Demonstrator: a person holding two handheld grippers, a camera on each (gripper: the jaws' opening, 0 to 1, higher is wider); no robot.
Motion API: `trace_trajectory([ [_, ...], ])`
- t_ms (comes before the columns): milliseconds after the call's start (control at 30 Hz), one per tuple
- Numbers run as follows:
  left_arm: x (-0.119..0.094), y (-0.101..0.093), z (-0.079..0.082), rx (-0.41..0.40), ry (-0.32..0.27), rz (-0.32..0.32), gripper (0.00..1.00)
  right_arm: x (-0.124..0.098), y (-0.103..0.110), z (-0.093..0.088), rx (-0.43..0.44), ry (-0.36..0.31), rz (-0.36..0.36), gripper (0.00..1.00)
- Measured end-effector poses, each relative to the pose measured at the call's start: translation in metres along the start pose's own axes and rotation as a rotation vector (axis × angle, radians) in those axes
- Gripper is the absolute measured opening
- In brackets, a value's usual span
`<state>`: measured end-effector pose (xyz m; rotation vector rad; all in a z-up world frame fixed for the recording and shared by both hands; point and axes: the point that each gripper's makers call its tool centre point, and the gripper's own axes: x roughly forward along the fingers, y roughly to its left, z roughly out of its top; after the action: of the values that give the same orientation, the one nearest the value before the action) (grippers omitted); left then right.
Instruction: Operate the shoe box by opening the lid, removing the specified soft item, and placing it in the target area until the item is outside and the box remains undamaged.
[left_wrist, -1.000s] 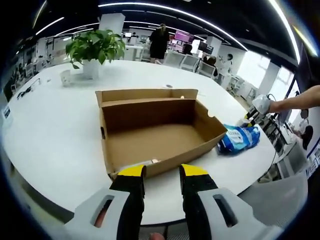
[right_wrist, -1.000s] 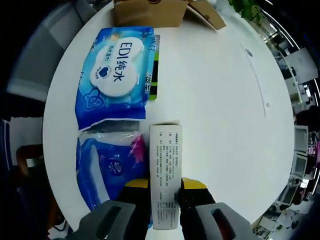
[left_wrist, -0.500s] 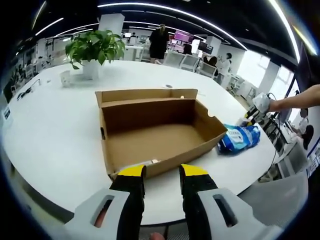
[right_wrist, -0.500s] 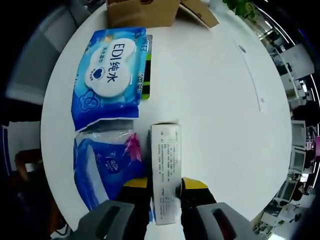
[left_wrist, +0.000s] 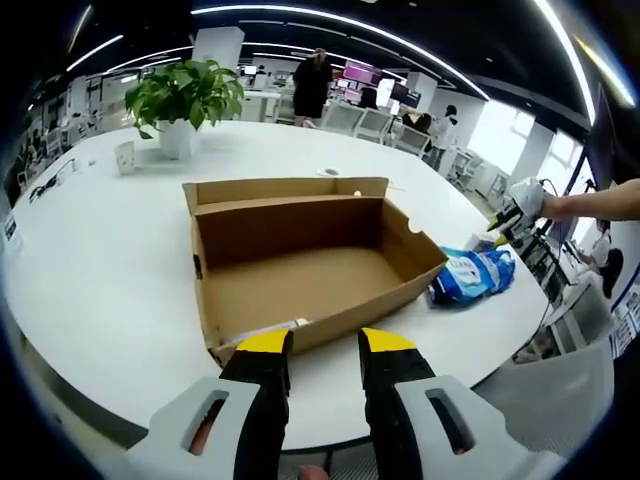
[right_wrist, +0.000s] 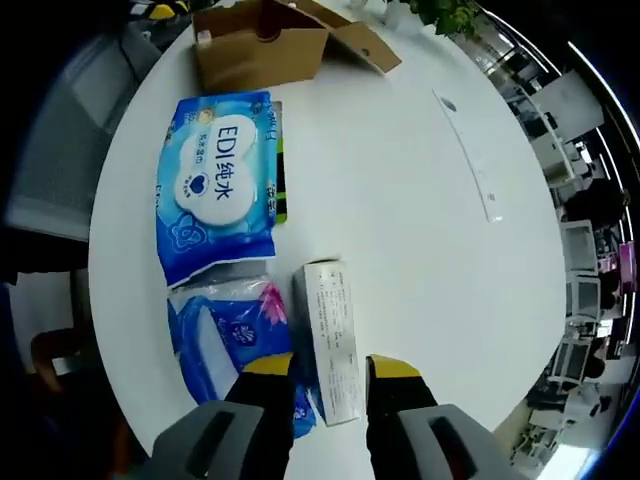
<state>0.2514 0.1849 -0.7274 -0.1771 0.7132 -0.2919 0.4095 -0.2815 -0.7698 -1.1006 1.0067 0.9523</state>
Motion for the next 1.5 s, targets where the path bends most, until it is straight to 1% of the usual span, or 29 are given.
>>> trace_trajectory([
  [133, 0.000, -0.004, 0.000, 0.006, 0.001, -0.016, 0.26, -0.011, 0.001, 0.004, 0.034, -0.006, -0.047, 0.24],
  [167, 0.000, -0.005, 0.000, 0.007, 0.001, -0.018, 0.26, -0.016, 0.002, 0.010, 0.042, -0.023, -0.073, 0.24],
  [233, 0.000, -0.006, -0.001, 0.007, 0.003, -0.025, 0.26, -0.022, 0.005, 0.020, 0.050, -0.055, -0.100, 0.24],
  [300, 0.001, -0.007, -0.001, 0.010, 0.005, -0.031, 0.26, -0.031, 0.013, 0.043, 0.085, -0.129, -0.134, 0.24],
  [400, 0.001, -0.009, -0.002, 0.012, 0.007, -0.040, 0.26, -0.040, 0.027, 0.076, 0.172, -0.243, -0.151, 0.24],
  [500, 0.001, -0.011, -0.002, 0.013, 0.010, -0.048, 0.26, -0.046, 0.043, 0.106, 0.224, -0.337, -0.164, 0.24],
  [567, 0.002, -0.012, -0.002, 0.016, 0.012, -0.052, 0.26, -0.048, 0.056, 0.123, 0.253, -0.377, -0.167, 0.24],
  [633, 0.002, -0.012, -0.002, 0.015, 0.011, -0.056, 0.26, -0.048, 0.070, 0.139, 0.288, -0.419, -0.149, 0.24],
  [700, 0.002, -0.013, -0.003, 0.013, 0.013, -0.059, 0.26, -0.047, 0.080, 0.149, 0.325, -0.439, -0.142, 0.24],
  [767, 0.003, -0.013, -0.003, 0.012, 0.014, -0.059, 0.26, -0.047, 0.092, 0.162, 0.405, -0.480, -0.133, 0.24],
  [800, 0.003, -0.012, -0.004, 0.012, 0.017, -0.058, 0.26, -0.046, 0.100, 0.169, 0.464, -0.496, -0.126, 0.24],
  [833, 0.003, -0.012, -0.005, 0.016, 0.020, -0.054, 0.26, -0.046, 0.102, 0.171, 0.478, -0.500, -0.127, 0.24],
  [933, 0.003, -0.014, -0.006, 0.025, 0.031, -0.051, 0.27, -0.039, 0.130, 0.191, 0.535, -0.527, -0.104, 0.24],
  [1000, 0.003, -0.013, -0.006, 0.039, 0.032, -0.047, 0.27, -0.034, 0.146, 0.203, 0.547, -0.535, -0.085, 0.24],
  [1067, 0.003, -0.013, -0.007, 0.039, 0.033, -0.048, 0.27, -0.030, 0.157, 0.210, 0.569, -0.538, -0.069, 0.24],
  [1133, 0.004, -0.013, -0.007, 0.039, 0.037, -0.048, 0.27, -0.025, 0.169, 0.220, 0.566, -0.540, -0.058, 0.24],
  [1200, 0.004, -0.013, -0.007, 0.037, 0.035, -0.049, 0.27, -0.025, 0.175, 0.225, 0.576, -0.541, -0.058, 0.24],
  [1233, 0.004, -0.013, -0.007, 0.037, 0.035, -0.049, 0.27, -0.027, 0.177, 0.227, 0.584, -0.551, -0.058, 0.24],
  [1400, 0.004, -0.013, -0.006, 0.037, 0.032, -0.052, 0.27, -0.035, 0.172, 0.234, 0.618, -0.592, -0.108, 0.24],
  [1500, 0.003, -0.014, -0.005, 0.033, 0.025, -0.057, 0.27, -0.035, 0.173, 0.235, 0.624, -0.596, -0.107, 0.24],
])
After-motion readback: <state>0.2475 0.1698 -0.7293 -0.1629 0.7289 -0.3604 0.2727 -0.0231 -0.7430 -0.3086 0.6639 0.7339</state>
